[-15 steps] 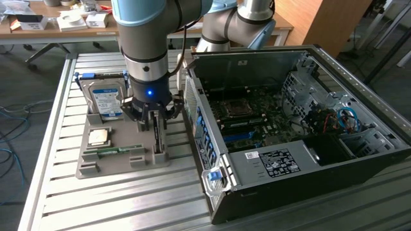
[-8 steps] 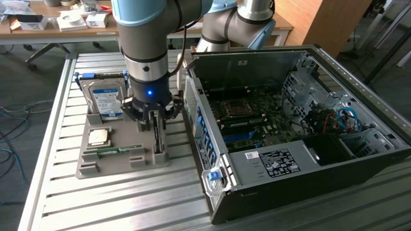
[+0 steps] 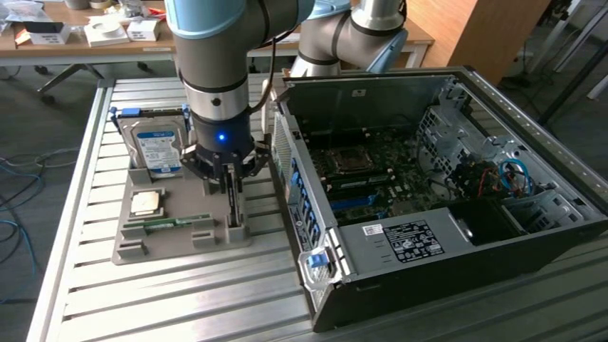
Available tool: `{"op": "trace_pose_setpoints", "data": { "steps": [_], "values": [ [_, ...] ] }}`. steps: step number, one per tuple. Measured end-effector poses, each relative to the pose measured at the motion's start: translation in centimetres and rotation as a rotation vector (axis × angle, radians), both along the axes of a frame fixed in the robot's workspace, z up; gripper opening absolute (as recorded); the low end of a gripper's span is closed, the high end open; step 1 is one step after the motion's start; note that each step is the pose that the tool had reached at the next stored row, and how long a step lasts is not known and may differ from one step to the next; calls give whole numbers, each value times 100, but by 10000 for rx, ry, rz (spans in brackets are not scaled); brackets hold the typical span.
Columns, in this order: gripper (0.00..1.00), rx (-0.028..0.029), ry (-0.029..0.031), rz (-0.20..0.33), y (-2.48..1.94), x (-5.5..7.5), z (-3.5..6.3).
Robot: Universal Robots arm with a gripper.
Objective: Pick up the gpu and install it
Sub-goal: 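Pick up the gpu and move the gpu toward the slot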
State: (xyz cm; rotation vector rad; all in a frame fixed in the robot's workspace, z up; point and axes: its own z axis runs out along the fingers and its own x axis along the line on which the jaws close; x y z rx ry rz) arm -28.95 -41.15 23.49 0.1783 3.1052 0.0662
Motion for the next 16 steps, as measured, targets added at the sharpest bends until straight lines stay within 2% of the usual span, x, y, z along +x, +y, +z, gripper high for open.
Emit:
{"op": "trace_pose_setpoints", "data": {
  "steps": [10, 12, 13, 16],
  "values": [
    [34, 0, 0, 0, 0, 0, 0],
    [33, 0, 3, 1, 0, 0, 0],
    [27, 0, 0, 1, 0, 0, 0],
    [26, 0, 0, 0, 0, 0, 0]
  ]
}}
